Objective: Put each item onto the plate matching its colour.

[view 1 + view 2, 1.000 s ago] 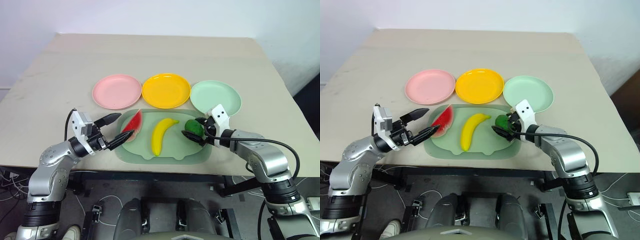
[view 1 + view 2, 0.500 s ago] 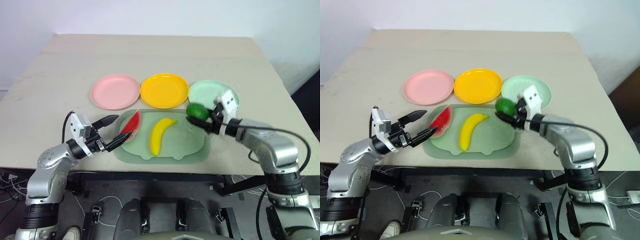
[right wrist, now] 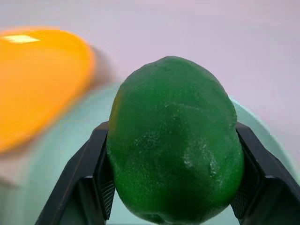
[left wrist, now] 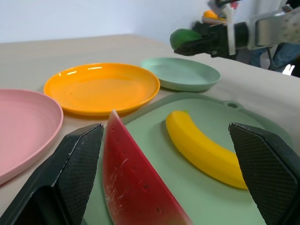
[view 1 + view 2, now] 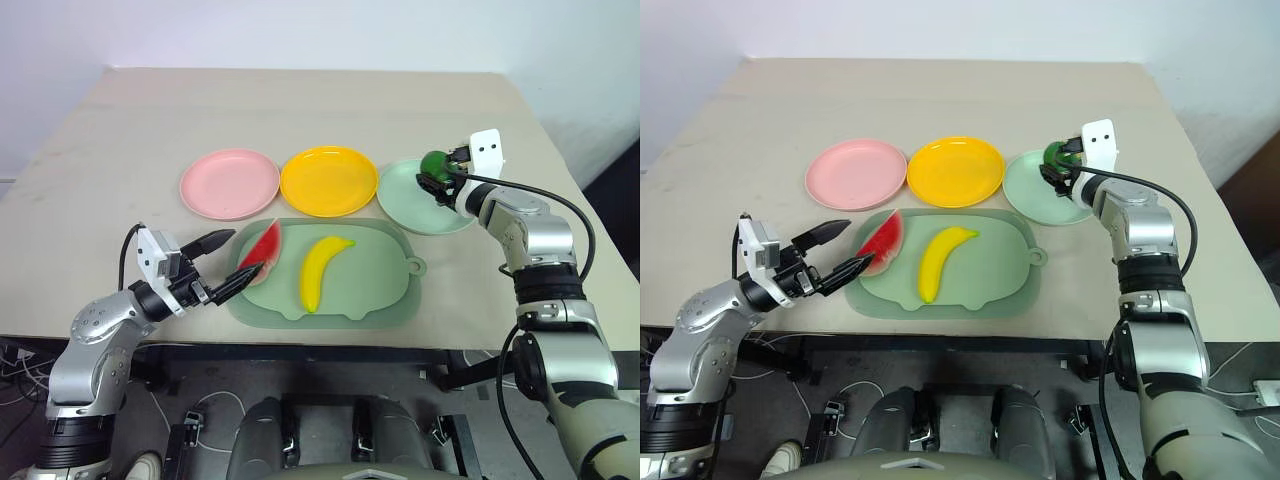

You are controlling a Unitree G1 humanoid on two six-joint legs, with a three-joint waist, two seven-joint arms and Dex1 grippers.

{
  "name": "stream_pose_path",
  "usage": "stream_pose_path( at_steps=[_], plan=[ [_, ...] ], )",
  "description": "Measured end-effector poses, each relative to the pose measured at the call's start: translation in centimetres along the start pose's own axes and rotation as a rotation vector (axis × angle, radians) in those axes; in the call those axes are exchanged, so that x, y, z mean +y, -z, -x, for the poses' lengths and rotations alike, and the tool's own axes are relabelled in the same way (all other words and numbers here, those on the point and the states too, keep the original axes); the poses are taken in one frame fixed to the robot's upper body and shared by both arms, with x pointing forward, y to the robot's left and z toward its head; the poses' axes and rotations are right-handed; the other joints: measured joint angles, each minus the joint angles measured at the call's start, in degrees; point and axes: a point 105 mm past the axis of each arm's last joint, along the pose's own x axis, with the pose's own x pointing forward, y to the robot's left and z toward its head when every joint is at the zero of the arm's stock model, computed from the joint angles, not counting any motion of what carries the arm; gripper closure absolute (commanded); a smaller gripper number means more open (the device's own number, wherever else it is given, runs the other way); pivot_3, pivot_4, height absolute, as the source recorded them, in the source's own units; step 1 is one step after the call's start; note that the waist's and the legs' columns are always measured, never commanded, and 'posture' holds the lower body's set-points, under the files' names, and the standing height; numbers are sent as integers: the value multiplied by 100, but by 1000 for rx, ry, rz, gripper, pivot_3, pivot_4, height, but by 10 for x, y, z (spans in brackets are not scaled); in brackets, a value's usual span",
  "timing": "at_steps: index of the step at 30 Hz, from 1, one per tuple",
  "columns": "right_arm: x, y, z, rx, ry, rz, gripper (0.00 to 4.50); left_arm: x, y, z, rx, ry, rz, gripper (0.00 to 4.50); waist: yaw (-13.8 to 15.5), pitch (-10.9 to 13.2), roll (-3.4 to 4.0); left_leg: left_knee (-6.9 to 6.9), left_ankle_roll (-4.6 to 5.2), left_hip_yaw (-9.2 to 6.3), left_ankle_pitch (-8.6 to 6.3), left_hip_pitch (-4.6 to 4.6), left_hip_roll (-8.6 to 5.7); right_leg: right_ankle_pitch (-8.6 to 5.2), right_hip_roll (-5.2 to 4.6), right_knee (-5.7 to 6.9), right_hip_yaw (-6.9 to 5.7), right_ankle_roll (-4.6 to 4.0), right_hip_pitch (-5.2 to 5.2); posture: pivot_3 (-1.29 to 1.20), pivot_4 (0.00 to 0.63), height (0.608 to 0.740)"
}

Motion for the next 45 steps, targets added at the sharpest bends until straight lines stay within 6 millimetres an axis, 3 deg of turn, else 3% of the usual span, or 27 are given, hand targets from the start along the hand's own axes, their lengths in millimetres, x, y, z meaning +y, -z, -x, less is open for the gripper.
stream_pose_path(
  at_steps=[1,4,7,12,15,23,27,33,37,40,45],
  plan=[
    [-2,6,-3,24,15,11,1822,0,1,1,4,-6,3,0,-5,0,0,0,0,1,0,0,0,0,0,0,1,0,0,0,150,695],
    [-6,21,-5,68,33,13,879,-3,1,2,8,-10,2,0,2,2,4,1,0,2,0,-1,0,0,-1,2,3,0,-1,0,150,695],
    [-5,20,-7,61,18,16,62,-4,0,2,19,-9,1,0,-5,4,7,1,-1,2,1,1,1,0,-1,6,4,0,-1,0,150,695],
    [1,6,-7,16,-23,34,62,-5,0,3,26,-14,0,0,-2,6,10,1,-1,2,1,0,1,0,-1,6,6,0,-2,0,150,695],
    [12,-7,6,-58,-108,61,62,-5,-1,4,21,-17,3,0,26,6,10,0,-1,0,0,0,3,-1,-1,4,6,2,-2,0,150,695],
    [81,-23,65,-145,-424,11,62,-4,-5,10,29,-27,7,0,32,6,10,0,0,-5,-2,1,20,-1,-1,2,5,0,-2,0,150,695],
    [119,-20,84,-131,-590,11,62,-3,-5,10,32,-29,16,0,35,5,9,0,22,-5,-15,1,20,-1,-1,1,4,-1,-1,0,150,695],
    [163,1,95,-102,-771,98,62,-4,-5,8,24,-26,18,0,54,5,9,1,22,-4,-15,0,17,-1,-1,-1,2,-1,0,0,150,695],
    [171,16,90,-35,-830,202,62,-4,-6,6,15,-24,19,0,42,5,8,2,17,-4,-12,2,17,-1,-1,-1,2,-1,1,0,150,695],
    [173,21,85,68,-856,168,62,-5,-5,6,10,-23,23,0,39,5,9,2,13,-4,-9,0,18,0,0,-1,3,-2,-2,0,150,695],
    [190,24,94,254,-915,51,62,-5,-4,5,4,-26,24,0,42,4,7,1,19,-5,-13,0,20,0,-1,-1,2,-2,-1,0,150,695]
  ],
)
